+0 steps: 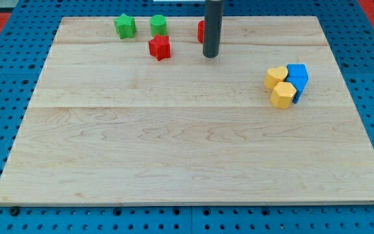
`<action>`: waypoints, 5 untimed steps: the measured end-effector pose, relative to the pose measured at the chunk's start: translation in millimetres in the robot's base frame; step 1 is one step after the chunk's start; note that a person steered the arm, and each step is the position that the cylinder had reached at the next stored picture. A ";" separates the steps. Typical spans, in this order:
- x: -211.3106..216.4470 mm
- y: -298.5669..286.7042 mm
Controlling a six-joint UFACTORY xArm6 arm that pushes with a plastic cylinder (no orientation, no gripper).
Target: Slightly move the red circle upwards of the board
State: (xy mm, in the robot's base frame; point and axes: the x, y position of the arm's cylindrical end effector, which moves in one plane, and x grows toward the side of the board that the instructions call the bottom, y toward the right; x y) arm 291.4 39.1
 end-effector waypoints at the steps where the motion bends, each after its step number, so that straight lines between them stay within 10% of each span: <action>1: -21.5 2.6; 3: -39.2 13.9; 5: 10.6 189.0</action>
